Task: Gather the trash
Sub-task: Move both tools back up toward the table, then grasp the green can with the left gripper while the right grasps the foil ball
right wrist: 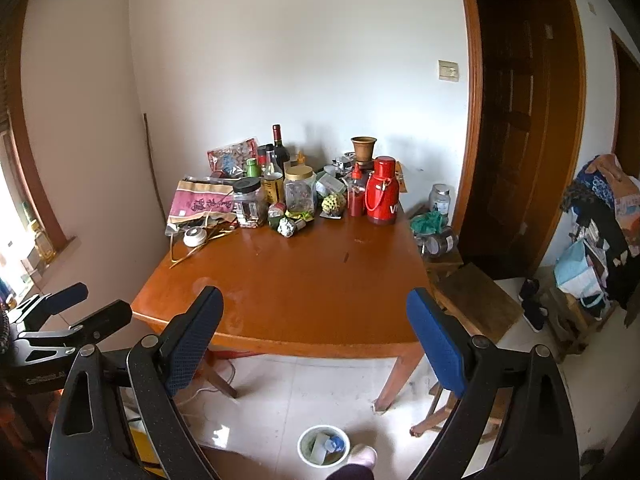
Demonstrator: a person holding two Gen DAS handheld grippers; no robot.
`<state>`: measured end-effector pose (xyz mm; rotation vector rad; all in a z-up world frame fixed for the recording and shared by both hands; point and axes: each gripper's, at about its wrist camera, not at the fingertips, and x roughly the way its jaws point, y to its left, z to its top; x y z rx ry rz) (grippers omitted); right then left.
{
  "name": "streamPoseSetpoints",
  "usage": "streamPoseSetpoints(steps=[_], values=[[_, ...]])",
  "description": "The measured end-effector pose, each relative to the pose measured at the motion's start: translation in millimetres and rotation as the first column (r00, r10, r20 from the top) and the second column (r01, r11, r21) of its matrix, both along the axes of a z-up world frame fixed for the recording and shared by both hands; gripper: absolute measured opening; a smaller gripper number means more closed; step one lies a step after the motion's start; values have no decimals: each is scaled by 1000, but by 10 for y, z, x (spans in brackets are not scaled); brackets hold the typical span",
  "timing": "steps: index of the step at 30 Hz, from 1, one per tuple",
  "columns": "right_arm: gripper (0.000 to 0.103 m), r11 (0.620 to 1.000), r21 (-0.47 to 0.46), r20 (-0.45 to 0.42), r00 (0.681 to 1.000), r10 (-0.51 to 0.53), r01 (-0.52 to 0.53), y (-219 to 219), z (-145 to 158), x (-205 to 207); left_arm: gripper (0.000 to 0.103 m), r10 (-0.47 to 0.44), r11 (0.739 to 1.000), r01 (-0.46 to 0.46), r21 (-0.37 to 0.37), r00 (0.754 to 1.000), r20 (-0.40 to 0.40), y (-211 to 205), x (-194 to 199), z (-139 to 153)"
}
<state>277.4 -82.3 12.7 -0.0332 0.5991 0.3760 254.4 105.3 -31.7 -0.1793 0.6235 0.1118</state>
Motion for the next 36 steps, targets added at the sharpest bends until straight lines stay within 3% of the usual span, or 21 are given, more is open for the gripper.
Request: streamPoseSetpoints(steps=[13, 22, 29, 36], values=[[92, 998, 12, 24, 998, 58, -58, -126, 207, 1410, 102, 53, 998, -54, 19, 998, 22, -132, 1635, 224], [92, 996, -39, 6, 996, 85, -85, -128, 39, 2224, 102, 104, 994, -104, 35, 994, -23, -217, 2501, 78], [91, 991, -35, -97, 987, 125, -129, 141, -175, 2696, 102, 144, 990, -143, 17, 986, -88, 160, 2938, -110], [91, 995, 19, -216, 971, 102, -100, 657, -448, 3121, 102, 102, 995, -99, 25, 985, -143, 846, 3448, -345]])
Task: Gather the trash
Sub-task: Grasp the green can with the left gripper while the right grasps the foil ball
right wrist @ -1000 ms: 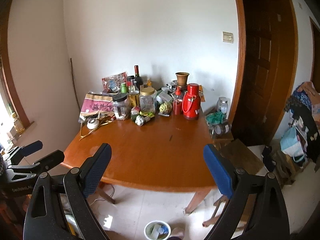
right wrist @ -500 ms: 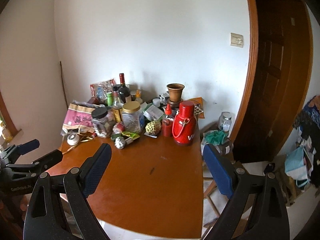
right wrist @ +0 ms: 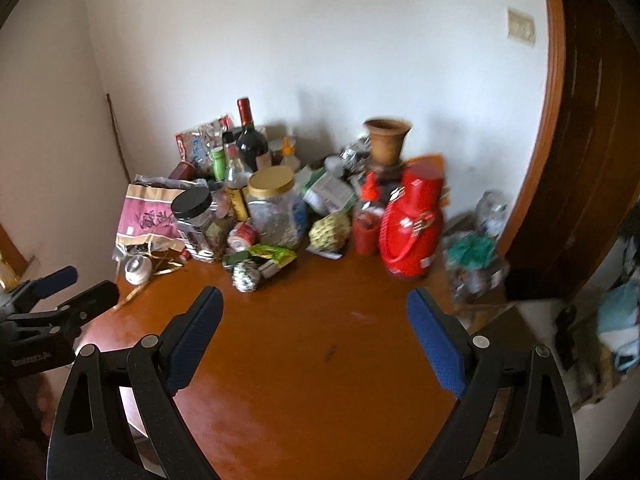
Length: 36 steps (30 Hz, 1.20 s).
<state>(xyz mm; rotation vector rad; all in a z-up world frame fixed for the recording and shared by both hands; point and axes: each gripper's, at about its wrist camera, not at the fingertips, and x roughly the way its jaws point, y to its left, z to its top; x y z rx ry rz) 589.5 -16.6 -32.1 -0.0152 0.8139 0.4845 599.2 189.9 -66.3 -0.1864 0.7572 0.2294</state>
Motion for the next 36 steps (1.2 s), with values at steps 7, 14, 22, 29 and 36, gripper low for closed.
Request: streamPoseSetpoints(steps=[7, 14, 22, 29, 36], values=[[91, 1000, -4, -163, 987, -3, 2, 734, -486, 462, 102, -9, 1000, 8, -5, 999, -51, 790, 427, -284], [91, 998, 48, -326, 945, -12, 29, 1253, -1068, 816, 102, -18, 999, 12, -45, 991, -133, 1325, 752, -702], [91, 996, 37, -461, 885, -58, 85, 1646, -1785, 1263, 102, -43, 996, 24, -87, 974, -221, 1638, 1051, -1150], [66, 991, 60, -553, 831, -65, 117, 1782, -2154, 1445, 102, -69, 990, 34, -134, 962, -263, 1726, 1232, -1396], [45, 994, 95, -536, 844, 0, 60, 1690, -2060, 1329, 102, -120, 984, 73, -163, 945, -305, 1620, 1466, -1595]])
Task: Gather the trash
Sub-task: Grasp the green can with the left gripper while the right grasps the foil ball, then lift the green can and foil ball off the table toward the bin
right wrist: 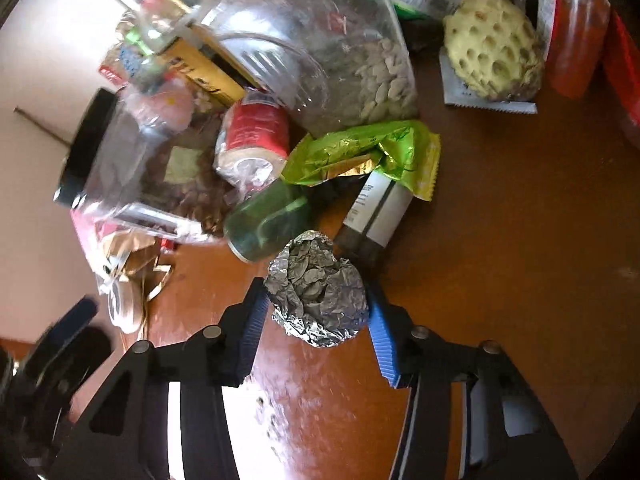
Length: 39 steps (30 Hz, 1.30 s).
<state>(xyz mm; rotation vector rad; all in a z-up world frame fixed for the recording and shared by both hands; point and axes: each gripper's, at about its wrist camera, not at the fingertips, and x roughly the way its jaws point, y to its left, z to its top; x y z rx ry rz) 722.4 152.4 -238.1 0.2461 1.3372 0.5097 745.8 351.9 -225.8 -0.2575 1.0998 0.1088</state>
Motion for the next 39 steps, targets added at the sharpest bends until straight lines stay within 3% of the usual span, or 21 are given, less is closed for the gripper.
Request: streamPoseSetpoints(steps=[7, 12, 17, 19, 23, 24, 25, 32, 39], values=[[44, 994, -60, 101, 991, -86, 92, -661, 378, -167, 102, -39, 998, 37, -53, 999, -35, -249, 390, -294], [44, 968, -141, 167, 969, -183, 207, -1163, 539, -260, 102, -51, 997, 48, -60, 998, -43, -441, 674, -550], [44, 949, -154, 201, 949, -242, 274, -1467, 664, -339, 100, -35, 996, 32, -78, 999, -37, -502, 856, -708], [44, 940, -176, 222, 942, -251, 292, -1522, 726, -358, 92, -39, 999, 37, -39, 998, -39, -538, 893, -735], [44, 942, -171, 245, 938, -244, 290, -1562, 812, -408, 77, -27, 999, 26, -35, 998, -49, -511, 912, -766], [44, 943, -169, 248, 939, -240, 286, -1572, 827, -416, 66, -29, 999, 27, -38, 998, -52, -498, 914, -767], [44, 945, -167, 251, 939, -236, 282, -1572, 837, -415, 64, -28, 999, 26, -41, 998, -55, -487, 910, -768], [44, 955, -134, 272, 937, -221, 264, -1628, 926, -452, 64, 8, 1000, -8, -10, 1000, -21, -421, 713, -579], [44, 965, -104, 298, 933, -200, 240, -1768, 1092, -535, 64, 22, 1000, -23, 16, 998, 51, -503, 316, -130]])
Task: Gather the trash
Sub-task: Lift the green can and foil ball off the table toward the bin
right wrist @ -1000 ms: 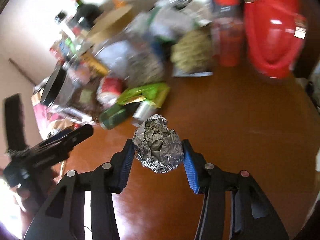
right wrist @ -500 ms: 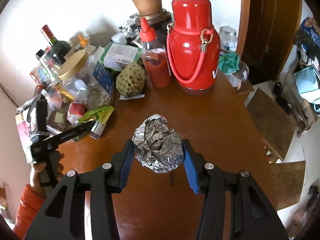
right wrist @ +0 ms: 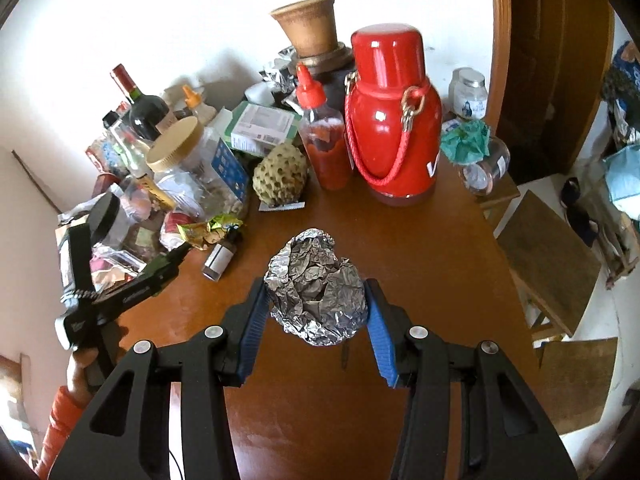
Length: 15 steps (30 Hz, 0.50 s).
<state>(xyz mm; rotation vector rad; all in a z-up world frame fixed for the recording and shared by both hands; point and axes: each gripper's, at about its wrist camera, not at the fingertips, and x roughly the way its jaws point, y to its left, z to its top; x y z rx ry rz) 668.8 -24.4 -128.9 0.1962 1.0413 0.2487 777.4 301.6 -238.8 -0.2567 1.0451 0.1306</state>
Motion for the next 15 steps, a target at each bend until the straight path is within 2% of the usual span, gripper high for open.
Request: streamPoseSetpoints(steps=[6, 15], values=[[44, 999, 19, 63, 997, 42, -43, -198, 254, -173, 64, 24, 1000, -24, -6, 994, 105, -410, -393, 515], [44, 985, 30, 171, 972, 163, -171, -613, 592, -658, 64, 72, 996, -83, 31, 963, 261, -1312, -1167, 1135]])
